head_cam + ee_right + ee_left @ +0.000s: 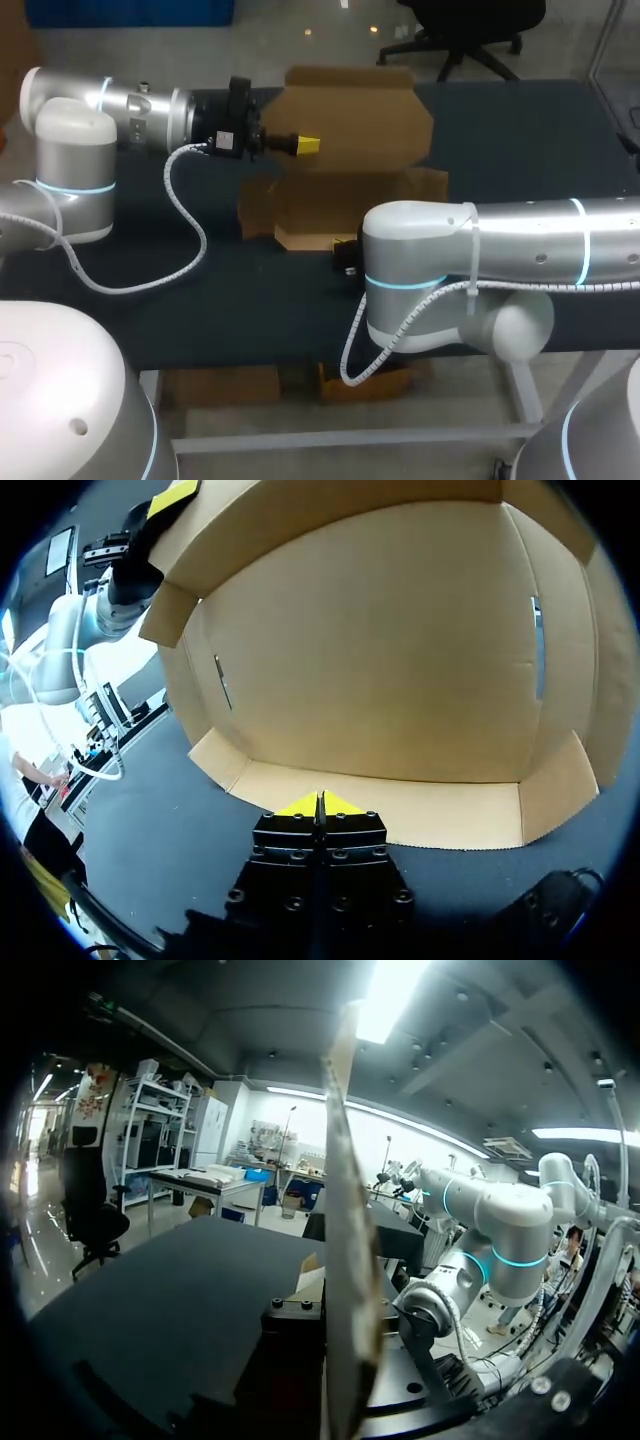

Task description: Assemble the packaging by folding the flat box into shape, placing the metal phone stand inside, and closing the box properly

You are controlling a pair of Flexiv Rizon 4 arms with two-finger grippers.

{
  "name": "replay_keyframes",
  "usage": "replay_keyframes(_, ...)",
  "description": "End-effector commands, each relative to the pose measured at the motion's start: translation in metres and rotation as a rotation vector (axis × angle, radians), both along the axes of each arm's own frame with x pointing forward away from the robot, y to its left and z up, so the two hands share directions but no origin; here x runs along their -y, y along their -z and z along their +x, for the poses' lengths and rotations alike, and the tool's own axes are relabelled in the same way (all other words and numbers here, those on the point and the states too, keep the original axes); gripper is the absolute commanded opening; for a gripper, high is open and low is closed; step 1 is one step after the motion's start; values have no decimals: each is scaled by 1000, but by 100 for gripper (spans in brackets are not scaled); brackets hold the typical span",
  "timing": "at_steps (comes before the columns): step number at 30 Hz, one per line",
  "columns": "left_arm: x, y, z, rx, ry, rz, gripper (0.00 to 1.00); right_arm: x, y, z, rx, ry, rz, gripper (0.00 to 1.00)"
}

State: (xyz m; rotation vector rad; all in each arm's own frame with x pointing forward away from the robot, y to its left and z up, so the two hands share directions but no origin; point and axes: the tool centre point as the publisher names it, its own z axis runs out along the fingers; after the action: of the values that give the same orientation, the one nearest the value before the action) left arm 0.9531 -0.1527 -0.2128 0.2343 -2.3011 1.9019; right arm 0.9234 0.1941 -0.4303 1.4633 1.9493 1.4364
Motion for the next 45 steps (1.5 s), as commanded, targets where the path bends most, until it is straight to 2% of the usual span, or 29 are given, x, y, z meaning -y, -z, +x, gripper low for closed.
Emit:
replay_keyframes(1,-1,3,-7,-4,-14,3,0,-2,7,1,1,6,-4,0)
replay_keyframes(45,3,20,-28,-6,-8,48,0,-2,7,1,1,6,-4,0)
